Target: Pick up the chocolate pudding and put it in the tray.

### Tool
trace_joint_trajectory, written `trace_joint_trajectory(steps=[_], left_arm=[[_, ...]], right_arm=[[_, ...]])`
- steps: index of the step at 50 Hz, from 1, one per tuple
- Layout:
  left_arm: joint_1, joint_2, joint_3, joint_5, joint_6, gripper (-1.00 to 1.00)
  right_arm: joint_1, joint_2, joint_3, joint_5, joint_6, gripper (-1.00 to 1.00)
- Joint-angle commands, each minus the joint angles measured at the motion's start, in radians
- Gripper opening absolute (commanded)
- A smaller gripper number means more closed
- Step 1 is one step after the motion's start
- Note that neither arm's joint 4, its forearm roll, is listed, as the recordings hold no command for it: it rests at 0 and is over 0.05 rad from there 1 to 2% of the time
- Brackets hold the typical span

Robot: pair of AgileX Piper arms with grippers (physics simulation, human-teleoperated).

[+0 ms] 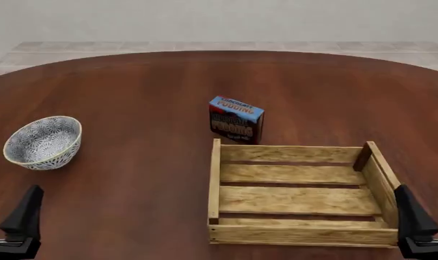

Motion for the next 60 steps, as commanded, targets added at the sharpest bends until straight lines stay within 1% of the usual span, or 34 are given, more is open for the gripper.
trace_joint_trajectory(steps=[1,6,17,25,28,31,33,35,37,38,39,42,43,44,45,46,47,49,50,52,54,55,56,57,58,60], left_arm=[[0.0,0.0,0.0,0.0,0.0,1.0],[0.0,0.0,0.0,0.0,0.0,1.0],[0.0,0.0,0.0,0.0,0.0,1.0],[0.0,0.0,0.0,0.0,0.0,1.0],[0.0,0.0,0.0,0.0,0.0,1.0],[0.0,0.0,0.0,0.0,0.0,1.0],[0.0,0.0,0.0,0.0,0.0,1.0],[0.0,0.0,0.0,0.0,0.0,1.0],[0.0,0.0,0.0,0.0,0.0,1.0],[0.0,0.0,0.0,0.0,0.0,1.0],[0.0,0.0,0.0,0.0,0.0,1.0],[0.0,0.0,0.0,0.0,0.0,1.0],[0.0,0.0,0.0,0.0,0.0,1.0],[0.0,0.0,0.0,0.0,0.0,1.0],[0.0,0.0,0.0,0.0,0.0,1.0],[0.0,0.0,0.0,0.0,0.0,1.0],[0.0,0.0,0.0,0.0,0.0,1.0],[0.0,0.0,0.0,0.0,0.0,1.0],[0.0,0.0,0.0,0.0,0.0,1.0],[0.0,0.0,0.0,0.0,0.0,1.0],[0.0,0.0,0.0,0.0,0.0,1.0],[0.0,0.0,0.0,0.0,0.0,1.0],[0.0,0.0,0.0,0.0,0.0,1.0],[0.0,0.0,0.0,0.0,0.0,1.0],[0.0,0.0,0.0,0.0,0.0,1.0],[0.0,0.0,0.0,0.0,0.0,1.0]], right_arm=[[-0.007,0.008,-0.006,0.003,0.0,1.0],[-0.008,-0.001,-0.016,0.028,0.003,1.0],[-0.019,-0.003,0.001,0.03,0.009,1.0],[-0.011,-0.003,0.001,0.032,-0.003,1.0],[-0.006,-0.002,-0.01,0.038,0.004,1.0],[0.005,-0.001,-0.052,0.057,-0.002,1.0],[0.002,-0.002,-0.093,0.079,0.01,1.0],[-0.021,0.002,-0.126,0.118,-0.011,1.0],[-0.012,0.005,-0.164,0.145,0.008,1.0],[-0.031,0.013,-0.177,0.153,0.019,1.0],[-0.028,0.028,-0.209,0.165,0.04,1.0],[-0.029,0.046,-0.235,0.168,0.037,1.0],[-0.009,0.055,-0.245,0.17,0.056,1.0],[-0.017,0.068,-0.256,0.17,0.063,1.0],[-0.022,0.083,-0.277,0.17,0.034,1.0],[-0.022,0.084,-0.277,0.17,0.034,1.0],[-0.035,0.097,-0.289,0.169,0.019,1.0],[-0.026,0.117,-0.308,0.17,0.028,1.0],[-0.045,0.136,-0.319,0.167,0.015,1.0],[-0.042,0.153,-0.336,0.166,-0.001,1.0],[-0.05,0.217,-0.359,0.156,-0.034,1.0],[-0.035,0.245,-0.374,0.152,-0.043,1.0],[-0.028,0.254,-0.383,0.15,-0.05,1.0],[-0.027,0.254,-0.393,0.148,-0.074,1.0],[-0.037,0.283,-0.417,0.153,-0.075,1.0],[-0.011,0.357,-0.456,0.157,-0.044,1.0]])
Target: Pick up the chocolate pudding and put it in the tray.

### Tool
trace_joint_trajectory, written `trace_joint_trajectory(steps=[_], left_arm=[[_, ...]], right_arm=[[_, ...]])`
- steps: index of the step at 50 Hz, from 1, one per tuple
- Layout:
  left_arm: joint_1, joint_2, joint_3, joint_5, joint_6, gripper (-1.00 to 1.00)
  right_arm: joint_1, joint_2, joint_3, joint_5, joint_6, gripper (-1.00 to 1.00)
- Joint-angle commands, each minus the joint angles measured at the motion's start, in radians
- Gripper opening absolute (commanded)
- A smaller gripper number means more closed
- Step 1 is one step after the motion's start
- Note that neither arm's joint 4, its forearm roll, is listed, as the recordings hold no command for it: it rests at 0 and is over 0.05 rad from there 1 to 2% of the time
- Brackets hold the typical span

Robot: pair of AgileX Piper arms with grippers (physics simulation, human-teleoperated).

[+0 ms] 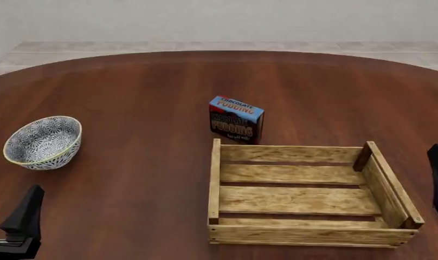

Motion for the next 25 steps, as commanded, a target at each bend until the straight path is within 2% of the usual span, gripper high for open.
trace_joint_trajectory(steps=[1,10,11,13,14,15,20,21,23,24,25], left_arm=[[0.0,0.0,0.0,0.0,0.0,1.0],[0.0,0.0,0.0,0.0,0.0,1.0],[0.0,0.0,0.0,0.0,0.0,1.0],[0.0,0.0,0.0,0.0,0.0,1.0],[0.0,0.0,0.0,0.0,0.0,1.0],[0.0,0.0,0.0,0.0,0.0,1.0],[0.0,0.0,0.0,0.0,0.0,1.0],[0.0,0.0,0.0,0.0,0.0,1.0],[0.0,0.0,0.0,0.0,0.0,1.0],[0.0,0.0,0.0,0.0,0.0,1.0],[0.0,0.0,0.0,0.0,0.0,1.0]], right_arm=[[0.038,0.212,-0.17,0.01,-0.032,1.0],[0.064,0.371,-0.331,-0.005,-0.054,1.0],[0.058,0.384,-0.349,-0.007,-0.062,1.0],[0.078,0.437,-0.378,-0.021,-0.121,1.0],[0.086,0.475,-0.395,-0.015,-0.129,1.0],[0.11,0.528,-0.425,-0.003,-0.11,1.0],[0.092,0.592,-0.509,0.014,-0.058,1.0],[0.09,0.627,-0.546,0.024,-0.027,1.0],[0.102,0.64,-0.556,0.023,-0.047,1.0],[0.131,0.651,-0.562,0.022,-0.088,1.0],[0.121,0.662,-0.583,0.028,-0.072,1.0]])
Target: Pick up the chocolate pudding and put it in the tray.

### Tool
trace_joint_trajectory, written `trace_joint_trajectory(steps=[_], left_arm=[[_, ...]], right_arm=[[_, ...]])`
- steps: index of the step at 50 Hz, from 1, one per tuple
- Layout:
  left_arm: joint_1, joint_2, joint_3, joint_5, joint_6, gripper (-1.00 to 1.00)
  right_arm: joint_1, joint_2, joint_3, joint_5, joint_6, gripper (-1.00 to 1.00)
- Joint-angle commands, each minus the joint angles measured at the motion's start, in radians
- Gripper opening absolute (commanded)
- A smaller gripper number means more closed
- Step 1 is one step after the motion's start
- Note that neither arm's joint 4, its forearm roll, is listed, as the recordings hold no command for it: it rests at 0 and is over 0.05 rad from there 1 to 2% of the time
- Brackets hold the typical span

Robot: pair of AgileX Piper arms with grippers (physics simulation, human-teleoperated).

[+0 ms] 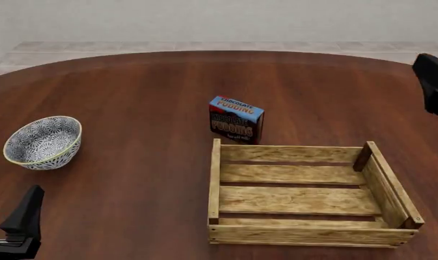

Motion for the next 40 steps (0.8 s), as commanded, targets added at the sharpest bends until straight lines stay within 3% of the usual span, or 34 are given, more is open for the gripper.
trace_joint_trajectory(steps=[1,3,4,7,8,10,12,16,19,22,25,26,28,32,33,40], left_arm=[[0.0,0.0,0.0,0.0,0.0,1.0],[0.0,0.0,0.0,0.0,0.0,1.0],[0.0,0.0,0.0,0.0,0.0,1.0],[0.0,0.0,0.0,0.0,0.0,1.0],[0.0,0.0,0.0,0.0,0.0,1.0],[0.0,0.0,0.0,0.0,0.0,1.0],[0.0,0.0,0.0,0.0,0.0,1.0],[0.0,0.0,0.0,0.0,0.0,1.0],[0.0,0.0,0.0,0.0,0.0,1.0],[0.0,0.0,0.0,0.0,0.0,1.0],[0.0,0.0,0.0,0.0,0.0,1.0],[0.0,0.0,0.0,0.0,0.0,1.0],[0.0,0.0,0.0,0.0,0.0,1.0],[0.0,0.0,0.0,0.0,0.0,1.0],[0.0,0.0,0.0,0.0,0.0,1.0],[0.0,0.0,0.0,0.0,0.0,1.0]], right_arm=[[0.054,0.192,-0.184,0.026,-0.016,1.0],[0.055,0.218,-0.23,0.039,0.003,1.0],[0.078,0.241,-0.244,0.046,-0.026,1.0],[0.11,0.322,-0.296,0.055,-0.043,1.0],[0.119,0.348,-0.319,0.064,-0.006,1.0],[0.123,0.389,-0.352,0.06,-0.032,1.0],[0.137,0.438,-0.398,0.066,-0.01,1.0],[0.166,0.482,-0.439,0.052,-0.084,1.0],[0.186,0.552,-0.501,0.068,-0.078,1.0],[0.215,0.601,-0.543,0.063,-0.128,1.0],[0.225,0.658,-0.597,0.076,-0.114,1.0],[0.239,0.677,-0.608,0.071,-0.145,1.0],[0.244,0.712,-0.649,0.089,-0.113,1.0],[0.248,0.759,-0.71,0.105,-0.116,1.0],[0.269,0.779,-0.725,0.11,-0.143,1.0],[0.322,0.872,-0.814,0.142,-0.183,1.0]])
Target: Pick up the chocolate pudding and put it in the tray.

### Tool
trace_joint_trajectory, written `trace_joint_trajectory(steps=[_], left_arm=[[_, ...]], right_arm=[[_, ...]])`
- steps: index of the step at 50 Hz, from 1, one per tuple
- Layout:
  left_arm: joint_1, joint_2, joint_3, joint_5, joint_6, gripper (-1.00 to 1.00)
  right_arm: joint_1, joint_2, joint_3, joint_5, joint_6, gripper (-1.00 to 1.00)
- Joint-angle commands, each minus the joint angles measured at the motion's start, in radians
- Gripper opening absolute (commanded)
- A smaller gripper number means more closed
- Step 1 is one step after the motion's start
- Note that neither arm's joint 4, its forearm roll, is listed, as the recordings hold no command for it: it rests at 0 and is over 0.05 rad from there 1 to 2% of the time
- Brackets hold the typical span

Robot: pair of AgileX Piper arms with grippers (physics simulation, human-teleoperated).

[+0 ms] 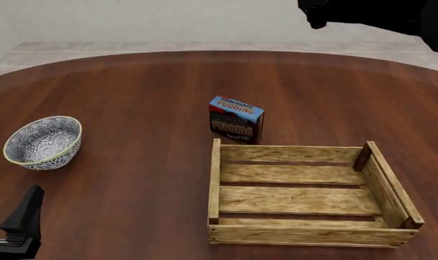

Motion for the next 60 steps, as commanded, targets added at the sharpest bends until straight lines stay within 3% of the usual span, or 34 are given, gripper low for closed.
trace_joint_trajectory(steps=[1,17,25,60], left_arm=[[0.0,0.0,0.0,0.0,0.0,1.0],[0.0,0.0,0.0,0.0,0.0,1.0],[0.0,0.0,0.0,0.0,0.0,1.0],[0.0,0.0,0.0,0.0,0.0,1.0]], right_arm=[[0.074,0.155,-0.149,0.041,-0.054,1.0],[0.169,0.26,-0.242,0.106,-0.09,1.0],[0.209,0.28,-0.264,0.151,-0.134,1.0],[0.251,0.371,-0.312,0.255,-0.246,1.0]])
